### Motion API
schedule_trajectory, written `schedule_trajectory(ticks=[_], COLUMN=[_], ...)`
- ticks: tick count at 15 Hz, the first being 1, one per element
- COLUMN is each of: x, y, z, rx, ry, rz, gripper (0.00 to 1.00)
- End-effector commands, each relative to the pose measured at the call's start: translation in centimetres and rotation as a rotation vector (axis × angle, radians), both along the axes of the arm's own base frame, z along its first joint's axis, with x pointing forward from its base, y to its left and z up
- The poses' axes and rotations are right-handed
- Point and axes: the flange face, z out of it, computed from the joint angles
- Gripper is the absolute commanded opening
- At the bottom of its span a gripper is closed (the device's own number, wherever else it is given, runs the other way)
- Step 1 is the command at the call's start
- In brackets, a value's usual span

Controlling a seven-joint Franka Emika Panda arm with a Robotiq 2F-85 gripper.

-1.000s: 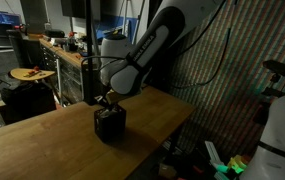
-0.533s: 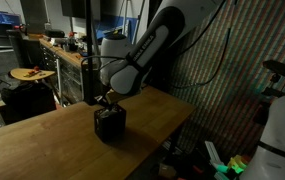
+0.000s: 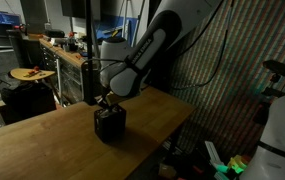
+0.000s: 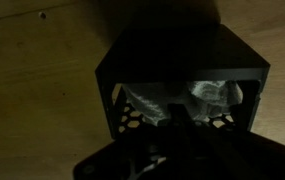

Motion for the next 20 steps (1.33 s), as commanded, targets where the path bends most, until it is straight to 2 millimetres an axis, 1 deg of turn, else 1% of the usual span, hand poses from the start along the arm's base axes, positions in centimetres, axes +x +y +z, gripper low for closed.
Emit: schedule_trajectory(ticks=[1,5,6,10,15,18,20], x=[1.3,2.2,2.3,2.4,2.3,2.4,2.3], y=[-0.4,-1.4,-1.6,-2.1,-2.2,-2.2,-2.3], z=[-0.1,-1.0,-1.3,-3.4,-5.9,-6.7,-6.6], rx=[0.003,0.005,0.006,0.007,0.019,0.026,0.028], ry=[-0.031,-0.033,-0.031,-0.005,0.036,0.057,0.062], rz=[0.001,-0.010,-0.013,-0.022,-0.028,-0.028,-0.028], gripper=[0.05,0.04,0.05,0.05,0.05,0.05,0.05])
